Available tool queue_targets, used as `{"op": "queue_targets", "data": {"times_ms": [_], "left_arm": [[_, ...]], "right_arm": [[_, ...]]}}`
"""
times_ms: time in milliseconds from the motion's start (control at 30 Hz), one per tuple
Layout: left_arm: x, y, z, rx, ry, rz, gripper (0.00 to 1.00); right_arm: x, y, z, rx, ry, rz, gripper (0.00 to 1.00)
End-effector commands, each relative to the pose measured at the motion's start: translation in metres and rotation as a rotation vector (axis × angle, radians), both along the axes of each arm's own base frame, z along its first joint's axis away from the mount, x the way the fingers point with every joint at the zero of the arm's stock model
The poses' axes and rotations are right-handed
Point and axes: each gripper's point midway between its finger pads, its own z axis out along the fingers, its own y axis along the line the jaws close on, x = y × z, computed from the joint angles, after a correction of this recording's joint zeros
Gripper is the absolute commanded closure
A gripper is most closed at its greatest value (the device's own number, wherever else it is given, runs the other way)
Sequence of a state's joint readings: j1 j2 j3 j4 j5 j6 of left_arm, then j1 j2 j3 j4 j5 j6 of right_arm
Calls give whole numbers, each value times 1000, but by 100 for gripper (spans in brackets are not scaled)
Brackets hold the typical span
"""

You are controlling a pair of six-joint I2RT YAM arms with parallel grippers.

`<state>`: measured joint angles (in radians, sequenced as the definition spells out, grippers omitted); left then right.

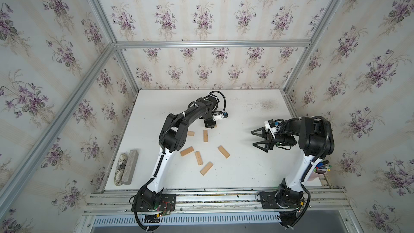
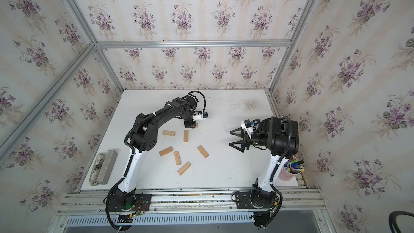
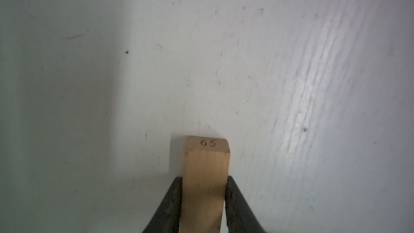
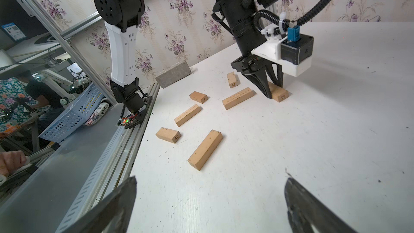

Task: Assemble the number 8 with building blocks
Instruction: Assemble the building block at the center of the board.

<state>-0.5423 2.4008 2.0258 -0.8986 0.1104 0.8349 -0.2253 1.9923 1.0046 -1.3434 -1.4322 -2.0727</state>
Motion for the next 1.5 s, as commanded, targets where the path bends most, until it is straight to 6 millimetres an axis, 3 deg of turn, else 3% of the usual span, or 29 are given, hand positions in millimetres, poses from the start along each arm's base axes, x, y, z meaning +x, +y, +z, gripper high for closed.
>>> {"op": "queue_targets", "data": {"times_ms": [0,700,933,1467], "left_arm": [[-7,-7,-3,3,14,-19,66],[-35,-29,-10,58,22,-11,67],[-45,-21,-7,83,25,-17,69],[-52,-8,-7,166,-12,-69,82]], "right_arm": [[2,0,6,-28,-388,8,0],[3,0,7,-27,-388,5,0],[3,0,7,-28,-390,8,0],[3,0,7,-28,-388,7,0]]}}
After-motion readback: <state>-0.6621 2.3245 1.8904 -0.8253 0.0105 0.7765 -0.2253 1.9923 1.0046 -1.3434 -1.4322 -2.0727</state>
